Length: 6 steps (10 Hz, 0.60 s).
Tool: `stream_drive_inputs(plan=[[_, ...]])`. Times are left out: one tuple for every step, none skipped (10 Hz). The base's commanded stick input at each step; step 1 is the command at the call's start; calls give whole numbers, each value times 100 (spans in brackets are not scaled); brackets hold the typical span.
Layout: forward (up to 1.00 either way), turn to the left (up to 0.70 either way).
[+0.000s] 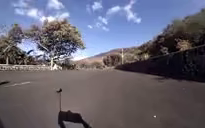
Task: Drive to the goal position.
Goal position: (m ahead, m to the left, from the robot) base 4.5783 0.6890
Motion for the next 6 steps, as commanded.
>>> stream_drive_inputs(plan=[[50,0],[50,0],[50,0],[50,0],[50,0],[50,0]])
